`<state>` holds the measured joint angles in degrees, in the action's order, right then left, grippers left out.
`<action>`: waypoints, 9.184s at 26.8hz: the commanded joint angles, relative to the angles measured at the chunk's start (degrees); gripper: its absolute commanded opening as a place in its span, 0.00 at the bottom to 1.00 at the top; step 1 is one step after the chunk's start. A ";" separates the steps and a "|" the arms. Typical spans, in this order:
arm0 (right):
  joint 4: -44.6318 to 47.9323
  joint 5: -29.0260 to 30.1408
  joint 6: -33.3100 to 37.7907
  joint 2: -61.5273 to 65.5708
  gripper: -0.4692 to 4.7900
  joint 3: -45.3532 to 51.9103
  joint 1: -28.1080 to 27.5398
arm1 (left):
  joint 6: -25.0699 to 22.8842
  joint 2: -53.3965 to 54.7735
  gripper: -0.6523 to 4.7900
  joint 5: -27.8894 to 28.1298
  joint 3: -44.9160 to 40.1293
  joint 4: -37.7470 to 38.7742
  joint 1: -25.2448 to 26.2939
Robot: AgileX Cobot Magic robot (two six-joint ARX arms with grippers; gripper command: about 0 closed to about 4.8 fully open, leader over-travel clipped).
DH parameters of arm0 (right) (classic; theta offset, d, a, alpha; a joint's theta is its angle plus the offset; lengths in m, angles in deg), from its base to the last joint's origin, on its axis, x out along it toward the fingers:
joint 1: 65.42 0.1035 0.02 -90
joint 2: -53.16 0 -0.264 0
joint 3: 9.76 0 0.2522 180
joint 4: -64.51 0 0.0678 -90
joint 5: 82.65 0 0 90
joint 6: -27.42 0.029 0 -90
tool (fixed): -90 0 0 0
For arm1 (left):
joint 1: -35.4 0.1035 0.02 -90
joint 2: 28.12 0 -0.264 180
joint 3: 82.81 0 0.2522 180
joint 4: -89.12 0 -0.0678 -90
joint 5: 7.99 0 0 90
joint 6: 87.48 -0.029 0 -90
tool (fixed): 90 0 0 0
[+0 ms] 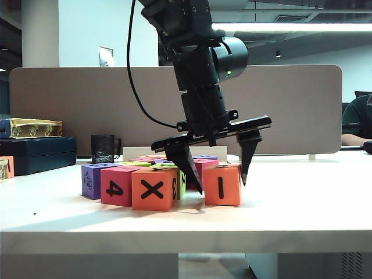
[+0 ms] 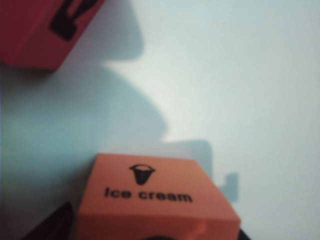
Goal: Select the appropriate blocks from the scattered letter blocks on the table and arrange them in a row to spell out "23".
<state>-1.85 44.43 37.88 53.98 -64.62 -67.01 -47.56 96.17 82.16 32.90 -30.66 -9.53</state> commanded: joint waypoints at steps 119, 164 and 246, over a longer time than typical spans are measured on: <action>0.13 -0.09 -0.17 -0.61 0.09 -0.15 -0.04 | -33.68 -1.51 0.54 3.32 0.24 -4.76 -5.73; 0.11 -0.09 -0.17 -0.63 0.09 -0.15 -0.04 | -74.10 -5.79 0.78 9.73 0.33 -2.36 -5.73; 0.11 -0.04 -0.17 -0.63 0.09 -0.15 -0.04 | -13.07 -5.79 0.55 8.94 0.28 -8.70 -8.31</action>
<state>-2.66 44.41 37.88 53.98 -64.62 -67.01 -64.52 90.67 92.54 33.05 -39.93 -17.79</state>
